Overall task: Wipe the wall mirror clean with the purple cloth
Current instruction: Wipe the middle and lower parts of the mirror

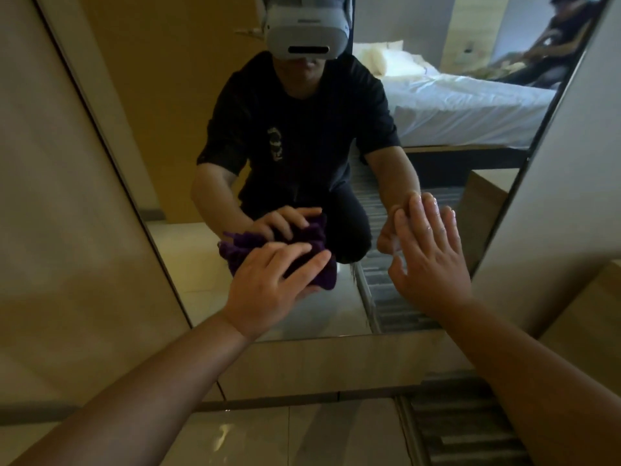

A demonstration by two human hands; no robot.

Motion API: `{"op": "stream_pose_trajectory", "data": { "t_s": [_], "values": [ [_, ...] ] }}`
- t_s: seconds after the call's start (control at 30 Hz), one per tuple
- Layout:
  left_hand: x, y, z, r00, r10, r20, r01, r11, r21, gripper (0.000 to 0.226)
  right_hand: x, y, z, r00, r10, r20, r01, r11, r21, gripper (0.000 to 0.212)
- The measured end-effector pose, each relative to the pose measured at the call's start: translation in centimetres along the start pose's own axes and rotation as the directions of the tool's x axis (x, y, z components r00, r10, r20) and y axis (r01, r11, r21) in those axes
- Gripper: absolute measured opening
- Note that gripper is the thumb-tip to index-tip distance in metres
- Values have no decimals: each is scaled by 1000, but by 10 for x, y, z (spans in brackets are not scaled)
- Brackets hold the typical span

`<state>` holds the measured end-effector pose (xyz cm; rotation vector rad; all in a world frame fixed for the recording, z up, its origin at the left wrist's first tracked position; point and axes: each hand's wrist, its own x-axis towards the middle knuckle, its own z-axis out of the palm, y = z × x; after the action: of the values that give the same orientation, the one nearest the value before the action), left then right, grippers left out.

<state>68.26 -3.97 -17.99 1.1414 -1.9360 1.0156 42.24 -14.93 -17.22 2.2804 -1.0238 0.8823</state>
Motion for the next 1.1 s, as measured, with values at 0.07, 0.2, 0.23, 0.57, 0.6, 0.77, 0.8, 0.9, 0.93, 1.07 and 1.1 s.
{"op": "stream_pose_trajectory", "data": {
  "t_s": [0.07,0.2,0.23,0.57,0.6,0.77,0.8,0.9,0.93,1.07,1.1],
  "values": [
    [28,-8,-10,997,15,-80,-13,999,31,43,0,-1,-2,1000,15,13,-15,1000,17,88],
    [63,-18,-6,993,48,-109,-38,995,96,46,-1,-2,-6,999,30,33,-32,997,71,76],
    [63,-19,-1,993,63,-99,-51,991,126,45,-1,-1,-6,999,26,35,-28,997,78,74],
    [-22,16,61,953,297,66,-304,934,187,27,-1,2,8,994,11,-107,0,995,103,72],
    [-38,20,70,942,322,94,-334,924,185,26,-1,3,11,993,6,-115,5,996,92,74],
    [-94,45,99,927,328,180,-355,923,146,27,-1,7,20,993,-3,-115,9,999,49,85],
    [-98,48,100,928,320,190,-347,928,133,27,-1,7,19,993,-1,-119,6,999,45,85],
    [-101,54,98,925,296,238,-320,945,69,28,-1,8,16,995,-8,-103,12,999,44,84],
    [-100,56,97,923,286,258,-306,951,40,28,-1,9,14,996,-13,-87,16,999,43,84],
    [-83,55,81,940,183,287,-182,983,-28,30,-2,13,0,998,-51,-30,54,995,88,76],
    [-69,52,74,956,138,257,-138,990,-18,29,-2,14,-5,998,-64,-19,66,991,117,74]
  ]
}}
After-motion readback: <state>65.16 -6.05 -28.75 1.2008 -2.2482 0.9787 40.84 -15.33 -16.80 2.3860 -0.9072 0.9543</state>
